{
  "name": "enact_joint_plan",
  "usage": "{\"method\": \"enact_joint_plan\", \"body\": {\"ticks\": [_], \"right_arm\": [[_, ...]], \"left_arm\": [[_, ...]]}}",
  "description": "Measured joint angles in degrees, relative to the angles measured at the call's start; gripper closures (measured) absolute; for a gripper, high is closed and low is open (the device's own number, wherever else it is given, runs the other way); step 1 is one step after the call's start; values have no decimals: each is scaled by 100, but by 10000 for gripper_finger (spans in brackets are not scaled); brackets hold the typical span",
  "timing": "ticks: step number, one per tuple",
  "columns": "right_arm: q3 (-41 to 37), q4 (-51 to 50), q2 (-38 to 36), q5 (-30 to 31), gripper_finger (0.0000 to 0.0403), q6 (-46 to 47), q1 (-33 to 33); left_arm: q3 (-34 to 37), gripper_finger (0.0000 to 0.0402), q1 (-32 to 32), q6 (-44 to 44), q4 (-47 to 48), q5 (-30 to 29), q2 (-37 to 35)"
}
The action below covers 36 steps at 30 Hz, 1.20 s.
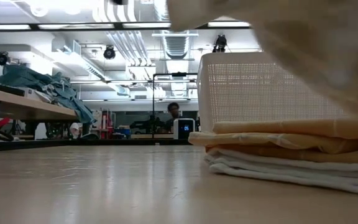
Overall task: Fold towel
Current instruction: Fold the white checkered towel
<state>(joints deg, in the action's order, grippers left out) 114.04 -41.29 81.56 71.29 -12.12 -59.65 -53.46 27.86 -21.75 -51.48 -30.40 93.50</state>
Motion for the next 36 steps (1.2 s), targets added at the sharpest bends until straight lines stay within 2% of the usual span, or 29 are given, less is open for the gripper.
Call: {"method": "enact_joint_plan", "body": {"ticks": [4, 7, 11, 14, 17, 20, 22, 26, 31, 33, 36], "right_arm": [[-11, -1132, 0, 438, 403, 1331, -131], [-54, -1595, 0, 729, 403, 1783, -138], [-37, -1251, 0, 1586, 403, 988, -4], [45, -524, -7, 1576, 403, 185, 152], [68, 65, -7, 1544, 403, -633, 164], [69, 450, -4, 1657, 403, -1241, 154], [81, 515, -4, 1725, 403, -1348, 156], [20, 515, -7, 1573, 403, -1085, 15], [-180, 217, -7, 768, 403, 81, -367], [-341, -158, -5, 393, 403, 941, -482], [-716, -934, 4, 269, 403, 2482, -600]], "left_arm": [[578, 400, 430, 539, 929, -1652, -1228], [760, 400, 758, 1300, 1004, -2578, -1964], [720, 401, 1000, 2405, 1004, -3295, -2657], [425, 401, 1089, 3247, 998, -3393, -2901], [-11, 401, 1181, 4187, 1069, -3558, -2915], [-600, 401, 1267, 5307, 1195, -4221, -2763], [-1020, 401, 1336, 5901, 1200, -4683, -2594], [-1746, 401, 1555, 6513, 1536, -5075, -2157], [-2289, 401, 1882, 6408, 2170, -5942, -1503], [-2267, 401, 2044, 6187, 2242, -5948, -1252], [-2168, 401, 2263, 5581, 2251, -5945, -922]]}}
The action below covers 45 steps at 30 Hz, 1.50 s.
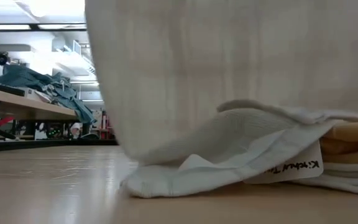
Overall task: Fold towel
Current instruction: Fold the white checkered towel
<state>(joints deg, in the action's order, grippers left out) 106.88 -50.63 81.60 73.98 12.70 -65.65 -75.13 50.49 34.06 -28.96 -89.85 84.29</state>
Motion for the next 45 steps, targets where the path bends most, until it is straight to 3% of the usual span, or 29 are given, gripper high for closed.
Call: {"method": "enact_joint_plan", "body": {"ticks": [6, 11, 15, 19, 25, 27, 31, 36, 38, 42, 45], "right_arm": [[-1078, -1727, 2, -483, 403, 3647, 12], [-2189, -1990, 2, -1615, 403, 5534, 81], [-2848, -1917, 12, -2732, 403, 6729, 79], [-3371, -1818, 61, -3256, 403, 7478, 79], [-3847, -1275, 66, -3504, 403, 7492, 130], [-3911, -1147, 66, -3502, 403, 7489, 138], [-3952, -942, 66, -3500, 403, 7379, 147], [-3955, -881, 66, -3498, 403, 7215, 155], [-3972, -882, 66, -3490, 403, 7215, 155], [-4021, -879, 66, -3445, 403, 7225, 155], [-4030, -865, 68, -3435, 403, 7228, 155]], "left_arm": [[508, 401, 179, -1237, -9, 57, 537], [1444, 401, 222, -2491, 2, 337, 1110], [2196, 401, 314, -5302, -3, 1976, 1442], [2728, 401, 218, -8112, -8, 3874, 1620], [2920, 379, 140, -10192, -25, 5892, 1768], [2931, 373, 116, -10648, -6, 6219, 1780], [2929, 365, 116, -11293, -80, 6634, 1773], [2900, 364, 119, -11367, -79, 6735, 1769], [2900, 363, 106, -11139, -51, 6509, 1758], [2900, 364, 97, -10983, 149, 5469, 1737], [2909, 364, 86, -11978, 847, 4997, 1736]]}}
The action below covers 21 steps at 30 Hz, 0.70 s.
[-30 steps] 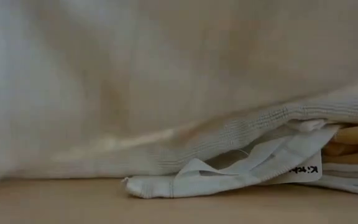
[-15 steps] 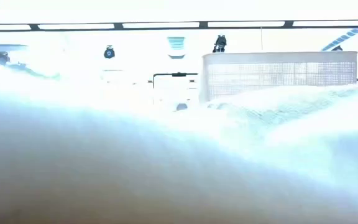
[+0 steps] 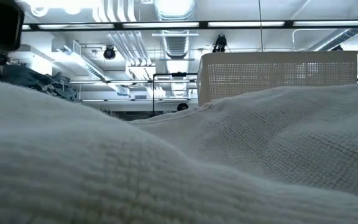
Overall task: Fold towel
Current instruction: Fold the white checkered towel
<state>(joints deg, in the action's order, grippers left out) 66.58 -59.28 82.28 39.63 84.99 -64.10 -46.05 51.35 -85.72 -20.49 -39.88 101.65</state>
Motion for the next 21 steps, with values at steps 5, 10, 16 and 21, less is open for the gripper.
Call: {"method": "enact_joint_plan", "body": {"ticks": [5, 10, 16, 21], "right_arm": [[-2, 26, 0, 3, 403, 7, 0], [-9, 102, 0, 117, 403, -6, 0], [-12, 189, 2, 156, 403, -103, 0], [-7, 286, 2, 155, 403, -220, 0]], "left_arm": [[3, 352, 9, -1300, 704, 458, 0], [3, 310, 7, -1512, 669, 500, -76], [-11, 238, -3, -1743, 657, 534, -87], [3, 192, -122, -2013, 664, 1322, -177]]}}
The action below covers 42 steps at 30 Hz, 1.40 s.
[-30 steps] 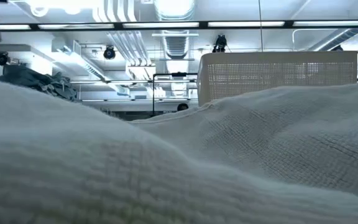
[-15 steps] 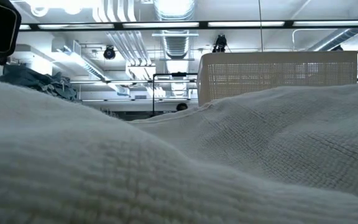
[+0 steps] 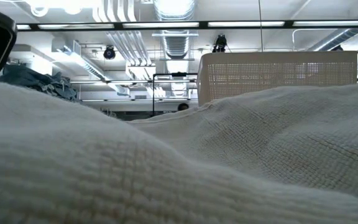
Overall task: Fold towel
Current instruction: Fold the white checkered towel
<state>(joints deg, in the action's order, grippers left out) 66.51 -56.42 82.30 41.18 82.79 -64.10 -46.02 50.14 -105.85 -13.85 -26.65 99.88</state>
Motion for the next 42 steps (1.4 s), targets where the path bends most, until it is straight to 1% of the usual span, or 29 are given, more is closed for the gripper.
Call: {"method": "enact_joint_plan", "body": {"ticks": [2, 3, 4, 8, 11, 14, 21, 24, 27, 29, 30, 32, 34, 35, 36, 40, 42], "right_arm": [[33, -2, 0, -4, 403, -75, 0], [48, 0, -2, 1, 403, -120, 0], [51, 4, -6, 3, 403, -158, 0], [51, -3, -7, -21, 403, -290, 0], [51, -2, 0, -74, 403, -289, 0], [51, 0, 0, -74, 403, -321, 0], [51, 58, 0, -72, 403, -398, 0], [51, 174, 0, -68, 403, -495, 0], [51, 190, 0, -27, 403, -549, 0], [51, 191, 0, 109, 403, -547, 0], [51, 193, 0, 175, 403, -549, 0], [51, 190, -4, 277, 403, -547, 0], [69, 180, -9, 289, 403, -558, 0], [96, 180, -9, 288, 403, -589, 0], [132, 191, -9, 289, 403, -620, -2], [310, 179, -11, 293, 403, -877, -11], [442, 176, -11, 350, 403, -1028, -17]], "left_arm": [[5, 180, -82, -128, 11, 644, -7], [8, 174, -111, -193, -6, 832, -7], [9, 169, -135, -234, -27, 913, -7], [10, 154, -271, -249, -65, 918, -6], [27, 149, -374, -226, -71, 755, -6], [31, 150, -486, 7, -144, 603, -5], [-40, 168, -617, 231, -499, 556, 237], [-199, 177, -644, 387, -505, 378, 432], [-385, 191, -688, 747, -518, 89, 579], [-538, 214, -692, 1204, -446, -83, 664], [-640, 233, -679, 1411, -396, -188, 682], [-884, 285, -662, 1664, -66, -402, 673], [-1175, 354, -654, 1811, 547, -461, 641], [-1331, 377, -652, 1834, 963, -494, 628], [-1509, 386, -645, 1835, 1381, -526, 627], [-2451, 395, -614, 1925, 3294, -548, 625], [-2984, 398, -574, 2050, 4317, -700, 625]]}}
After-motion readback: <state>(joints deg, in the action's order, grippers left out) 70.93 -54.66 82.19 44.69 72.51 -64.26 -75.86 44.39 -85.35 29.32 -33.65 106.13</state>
